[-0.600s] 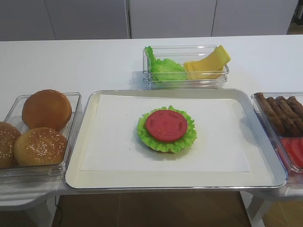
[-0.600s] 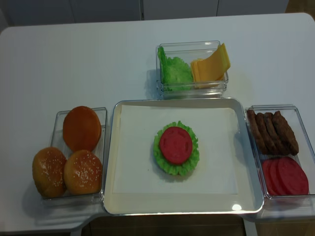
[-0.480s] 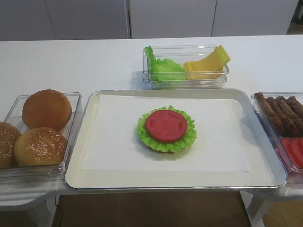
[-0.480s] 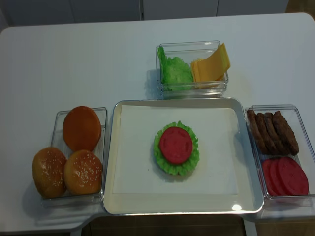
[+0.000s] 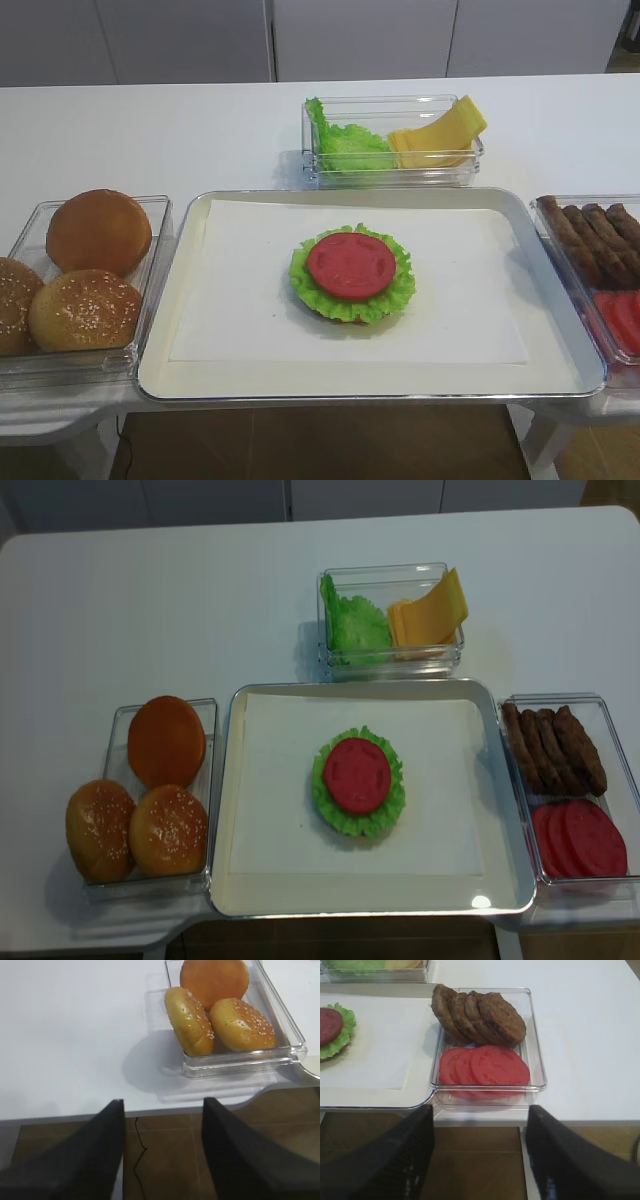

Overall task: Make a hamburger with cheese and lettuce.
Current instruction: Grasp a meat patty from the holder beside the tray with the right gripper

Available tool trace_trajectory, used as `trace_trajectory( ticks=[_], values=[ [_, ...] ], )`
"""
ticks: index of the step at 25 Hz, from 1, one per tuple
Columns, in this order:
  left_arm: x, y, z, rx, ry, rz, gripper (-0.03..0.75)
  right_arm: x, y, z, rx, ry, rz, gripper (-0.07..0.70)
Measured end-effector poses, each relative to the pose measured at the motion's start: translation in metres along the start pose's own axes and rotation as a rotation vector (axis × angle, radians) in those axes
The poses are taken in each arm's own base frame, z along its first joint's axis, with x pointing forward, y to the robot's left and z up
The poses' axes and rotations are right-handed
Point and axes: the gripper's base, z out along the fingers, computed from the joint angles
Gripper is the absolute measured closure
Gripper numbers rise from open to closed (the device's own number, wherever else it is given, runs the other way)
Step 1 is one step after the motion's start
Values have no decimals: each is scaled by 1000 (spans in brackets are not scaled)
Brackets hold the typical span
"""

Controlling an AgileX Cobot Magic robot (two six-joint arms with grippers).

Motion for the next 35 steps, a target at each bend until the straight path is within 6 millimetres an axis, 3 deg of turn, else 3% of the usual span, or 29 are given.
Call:
trace_trajectory(
  ticks=[35],
  values=[
    [0, 0, 0, 0, 0, 0, 346, 0, 0, 0, 0, 0, 12, 192]
  ],
)
